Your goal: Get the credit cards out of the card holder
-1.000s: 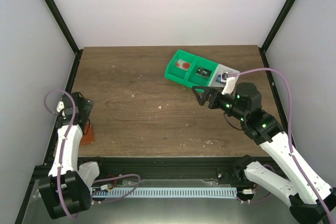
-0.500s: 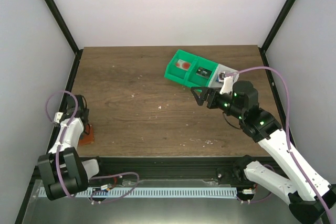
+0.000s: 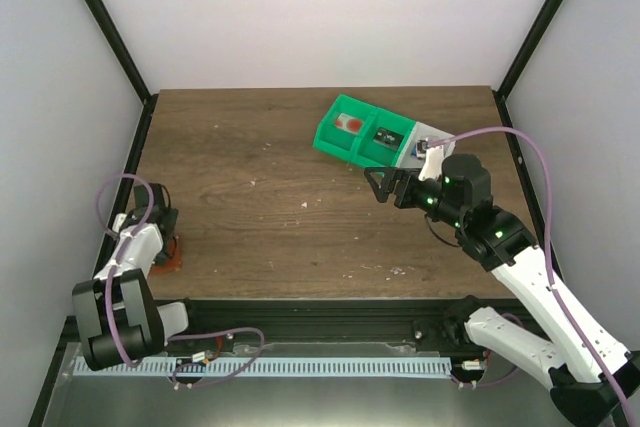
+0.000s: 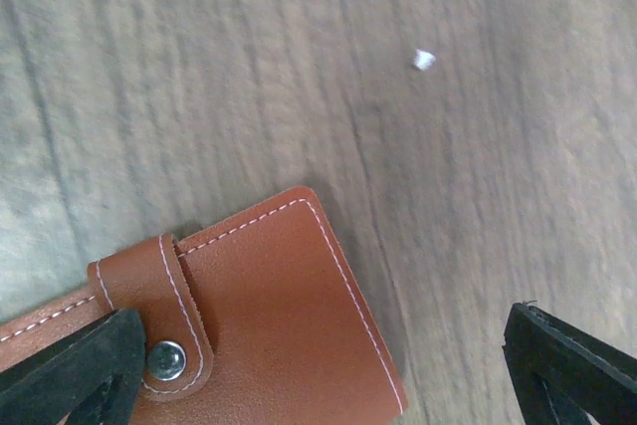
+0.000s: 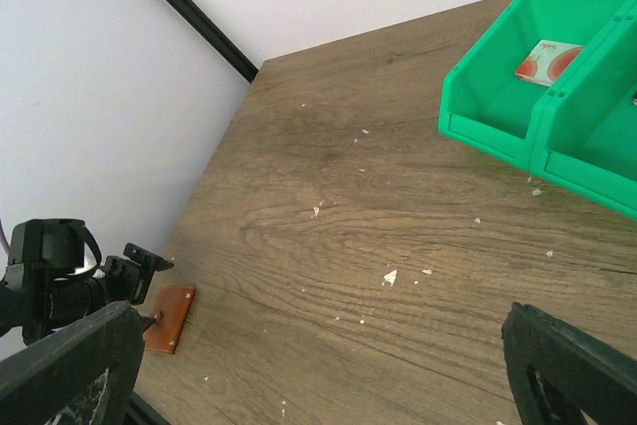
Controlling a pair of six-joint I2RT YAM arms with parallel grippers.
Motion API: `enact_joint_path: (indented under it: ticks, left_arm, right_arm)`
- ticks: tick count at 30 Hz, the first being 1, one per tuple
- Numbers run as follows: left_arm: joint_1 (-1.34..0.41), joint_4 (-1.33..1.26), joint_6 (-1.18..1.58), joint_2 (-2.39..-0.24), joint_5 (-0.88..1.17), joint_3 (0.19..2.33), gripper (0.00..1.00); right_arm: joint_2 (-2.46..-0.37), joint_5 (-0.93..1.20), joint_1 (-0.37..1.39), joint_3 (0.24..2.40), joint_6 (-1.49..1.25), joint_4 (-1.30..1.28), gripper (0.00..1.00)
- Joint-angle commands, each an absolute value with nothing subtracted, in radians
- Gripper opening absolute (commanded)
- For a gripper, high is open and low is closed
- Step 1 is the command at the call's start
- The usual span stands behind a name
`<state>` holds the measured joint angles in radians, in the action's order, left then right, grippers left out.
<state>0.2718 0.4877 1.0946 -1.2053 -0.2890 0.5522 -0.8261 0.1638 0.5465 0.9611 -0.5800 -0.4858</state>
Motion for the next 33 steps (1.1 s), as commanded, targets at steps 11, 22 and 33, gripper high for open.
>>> enact_joint_path:
  ticks: [11,22,33]
  left_arm:
    - [-0.011,0.388,1.221,-1.268,-0.160,0.533,1.00]
    - [-0.287,0.359,1.356,-1.333,-0.153,0.570,1.00]
    - [-0.477,0.423,1.316,-1.337,-0.114,0.704,0.98]
  right_arm:
    - [-0.816,0.147,0.540,0.992,-0.568,-0.495,1.00]
    - [-0.812,0.149,0.541,0.979,-0.582,-0.499,1.00]
    - [-0.822,0.178,0.541,0.950,-0.609,-0.482,1.00]
